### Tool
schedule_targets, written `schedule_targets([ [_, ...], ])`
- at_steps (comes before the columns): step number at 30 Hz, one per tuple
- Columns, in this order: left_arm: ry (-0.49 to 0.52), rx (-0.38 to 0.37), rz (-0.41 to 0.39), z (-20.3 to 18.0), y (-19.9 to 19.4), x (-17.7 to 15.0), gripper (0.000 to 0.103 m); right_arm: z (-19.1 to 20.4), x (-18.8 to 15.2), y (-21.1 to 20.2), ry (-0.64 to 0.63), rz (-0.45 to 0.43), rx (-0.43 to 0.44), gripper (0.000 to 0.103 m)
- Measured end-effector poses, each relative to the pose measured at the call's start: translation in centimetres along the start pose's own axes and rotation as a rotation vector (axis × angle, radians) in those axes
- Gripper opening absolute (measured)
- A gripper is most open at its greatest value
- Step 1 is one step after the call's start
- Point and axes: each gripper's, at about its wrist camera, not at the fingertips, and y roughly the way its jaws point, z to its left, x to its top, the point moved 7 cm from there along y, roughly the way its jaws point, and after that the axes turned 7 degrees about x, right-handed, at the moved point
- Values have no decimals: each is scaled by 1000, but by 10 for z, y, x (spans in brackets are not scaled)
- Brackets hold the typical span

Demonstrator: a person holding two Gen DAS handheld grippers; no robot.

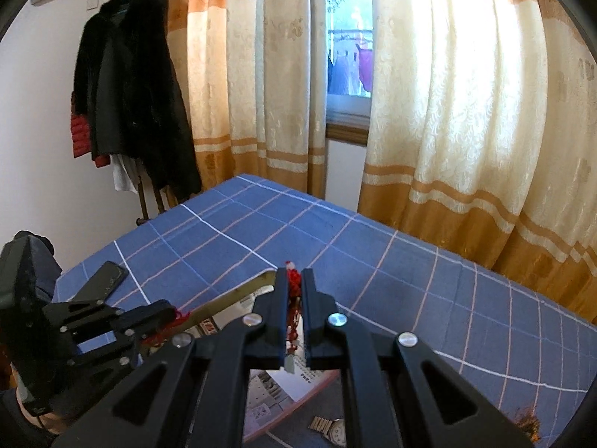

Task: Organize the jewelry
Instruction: 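Carry both red ornaments over the pink tin and open both tools to drop them, then move both open tools back from the tin toward the remaining jewelry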

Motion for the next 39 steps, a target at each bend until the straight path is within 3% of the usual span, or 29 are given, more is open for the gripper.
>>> schedule_targets([
  [17, 14, 49, 95, 2, 19, -25, 1, -34, -56, 61, 76, 196, -21, 10],
  [19, 0, 43, 101, 4, 20, -26, 1, -36, -61, 64, 81, 212, -2, 24],
  [21, -8, 40, 96, 5, 17, -26, 2, -36, -62, 62, 88, 203, 11, 62],
  [25, 9, 59, 86, 3, 13, -25, 4, -39, -56, 48, 98, 164, 1, 63],
  [26, 9, 48, 79, 2, 10, -24, 9, -40, -53, 44, 100, 152, -6, 63],
  [28, 4, 21, 72, 0, 8, -23, 49, -40, -48, 38, 100, 133, -13, 65],
  [29, -2, 16, 68, -1, 5, -23, 94, -41, -47, 32, 102, 120, -13, 69],
  [30, -12, 29, 48, 1, 2, -21, 102, -41, -46, 28, 104, 109, -14, 73],
  [39, -60, 145, -82, 27, -34, -2, 102, -32, -49, -19, 77, 29, -7, 75],
])
